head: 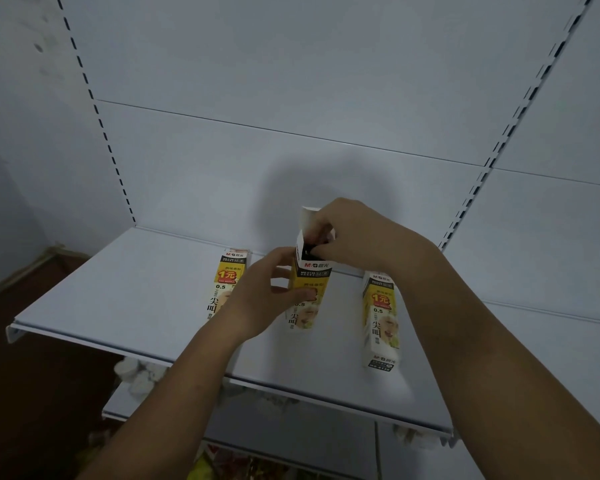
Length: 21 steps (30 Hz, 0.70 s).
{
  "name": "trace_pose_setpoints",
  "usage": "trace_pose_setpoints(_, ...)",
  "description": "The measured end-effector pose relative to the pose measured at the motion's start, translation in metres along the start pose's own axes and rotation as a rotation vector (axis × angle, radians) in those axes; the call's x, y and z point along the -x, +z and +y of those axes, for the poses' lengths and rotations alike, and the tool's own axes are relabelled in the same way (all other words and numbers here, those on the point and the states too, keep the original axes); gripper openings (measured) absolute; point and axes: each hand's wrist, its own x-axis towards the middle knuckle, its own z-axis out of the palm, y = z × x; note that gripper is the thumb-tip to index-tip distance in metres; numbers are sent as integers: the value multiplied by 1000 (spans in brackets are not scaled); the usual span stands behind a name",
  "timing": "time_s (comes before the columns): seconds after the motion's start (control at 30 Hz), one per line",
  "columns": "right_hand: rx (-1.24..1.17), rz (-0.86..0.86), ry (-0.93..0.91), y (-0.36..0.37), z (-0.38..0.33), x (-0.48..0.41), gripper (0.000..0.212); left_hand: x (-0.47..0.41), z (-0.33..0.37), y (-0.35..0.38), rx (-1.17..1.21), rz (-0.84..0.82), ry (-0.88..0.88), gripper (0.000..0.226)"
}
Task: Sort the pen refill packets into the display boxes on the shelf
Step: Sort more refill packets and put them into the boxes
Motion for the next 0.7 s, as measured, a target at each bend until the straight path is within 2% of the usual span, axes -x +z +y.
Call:
trace_pose_setpoints(0.1, 42, -48, -31, -2, -2, -1, 22, 0, 0, 1, -12, -2, 4, 51)
trace_pose_setpoints(0.23, 227, -144, -39, 2, -5, -6, 25, 0, 0, 1, -24, 3, 7, 51)
trace_pose_setpoints(0.53, 239, -261, -15, 3, -10, -6, 28, 1, 1, 0, -62, 10, -4, 49)
trace_pose_setpoints(0.6, 191, -208, -19, 2, -8, -4, 27, 1, 2, 0, -83, 13, -8, 50)
trace_pose_setpoints(0.7, 90, -25, -40, 0, -4, 4, 22, 2, 2, 1, -107, 31, -10, 57)
